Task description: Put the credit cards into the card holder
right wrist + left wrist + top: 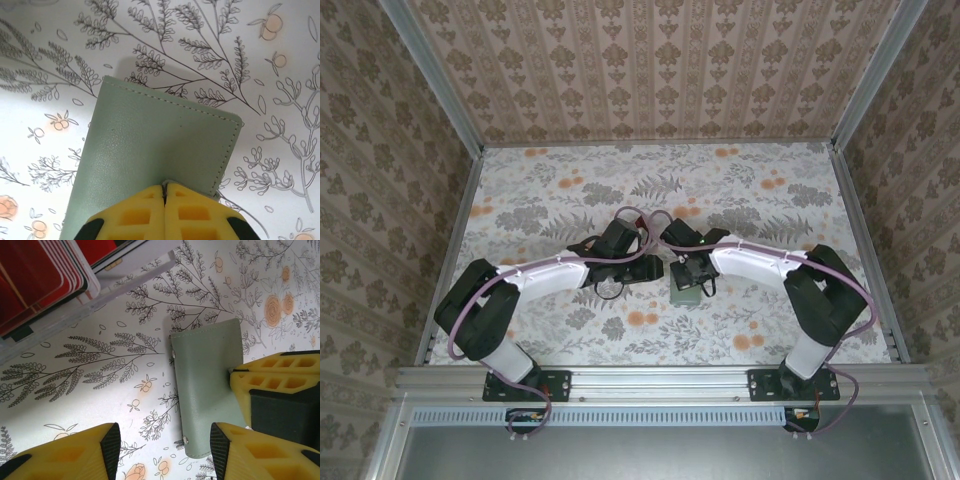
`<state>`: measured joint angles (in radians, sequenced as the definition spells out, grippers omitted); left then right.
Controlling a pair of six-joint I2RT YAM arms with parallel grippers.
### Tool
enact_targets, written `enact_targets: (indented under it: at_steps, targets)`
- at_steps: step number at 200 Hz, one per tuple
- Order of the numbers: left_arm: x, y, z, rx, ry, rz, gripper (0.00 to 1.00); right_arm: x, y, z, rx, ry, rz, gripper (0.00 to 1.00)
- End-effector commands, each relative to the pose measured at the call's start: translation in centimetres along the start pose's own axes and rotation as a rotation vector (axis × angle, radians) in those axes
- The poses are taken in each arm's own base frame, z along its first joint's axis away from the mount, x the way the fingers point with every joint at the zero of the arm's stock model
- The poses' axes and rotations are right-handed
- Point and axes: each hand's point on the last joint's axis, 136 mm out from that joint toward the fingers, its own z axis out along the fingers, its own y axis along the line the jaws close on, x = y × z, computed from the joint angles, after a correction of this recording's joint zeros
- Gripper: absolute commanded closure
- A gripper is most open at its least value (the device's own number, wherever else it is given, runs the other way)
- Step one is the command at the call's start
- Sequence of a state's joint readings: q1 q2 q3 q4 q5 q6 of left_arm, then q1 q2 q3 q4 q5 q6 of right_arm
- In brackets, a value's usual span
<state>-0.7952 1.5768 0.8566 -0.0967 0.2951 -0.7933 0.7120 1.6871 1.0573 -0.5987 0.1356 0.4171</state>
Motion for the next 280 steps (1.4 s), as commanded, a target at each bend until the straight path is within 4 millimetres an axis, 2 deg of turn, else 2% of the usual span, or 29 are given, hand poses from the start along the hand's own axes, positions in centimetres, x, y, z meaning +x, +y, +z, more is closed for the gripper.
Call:
enact_targets:
  at_steps: [1,46,77,106,140,169,172,182,208,233,248,280]
  targets:
    - [-0.2,-0.6,0.2,0.037,-0.003,-0.002,0.48,0.9,-0.2,-0.2,-0.013,-0.006,0.017,1.0]
    - [-0.2,-2.0,1.1,0.112,0.01,-0.016,0.49,-1.8,2.3,-3.5,-0.261,-0.182,0.1,1.0]
    - [-0.1,-2.5,2.0,0.172,0.016,-0.047,0.5,-2.7,2.2,-5.3,-0.356,-0.27,0.162,1.0]
    - [0.1,-2.6,2.8,0.182,0.03,-0.051,0.52,-2.5,1.6,-4.7,-0.348,-0.26,0.174,1.0]
    - [1.6,-1.7,4.4,0.159,0.081,-0.066,0.52,-2.7,1.9,-3.8,-0.416,-0.276,0.246,1.0]
    - [2.8,-0.8,5.5,0.148,0.11,-0.094,0.53,-3.7,1.5,-4.1,-0.493,-0.322,0.336,1.0]
    - [2.9,-0.7,5.6,0.148,0.112,-0.098,0.53,-4.1,1.4,-5.1,-0.511,-0.351,0.342,1.0]
    - [3.2,-0.5,5.8,0.15,0.117,-0.108,0.53,-4.3,0.8,-5.4,-0.52,-0.357,0.364,1.0]
    - [2.6,-0.8,5.1,0.149,0.091,-0.091,0.53,-3.6,-1.3,-4.8,-0.427,-0.33,0.356,1.0]
    - [1.4,-0.8,3.8,0.116,0.062,-0.058,0.52,-2.8,-2.4,-4.5,-0.426,-0.309,0.38,1.0]
    - [0.7,-0.9,2.8,0.109,0.031,-0.042,0.51,-3.0,-2.1,-5.4,-0.47,-0.321,0.377,1.0]
    - [-0.7,-1.1,0.8,0.092,-0.03,-0.011,0.47,-4.1,-0.8,-8.7,-0.566,-0.361,0.378,1.0]
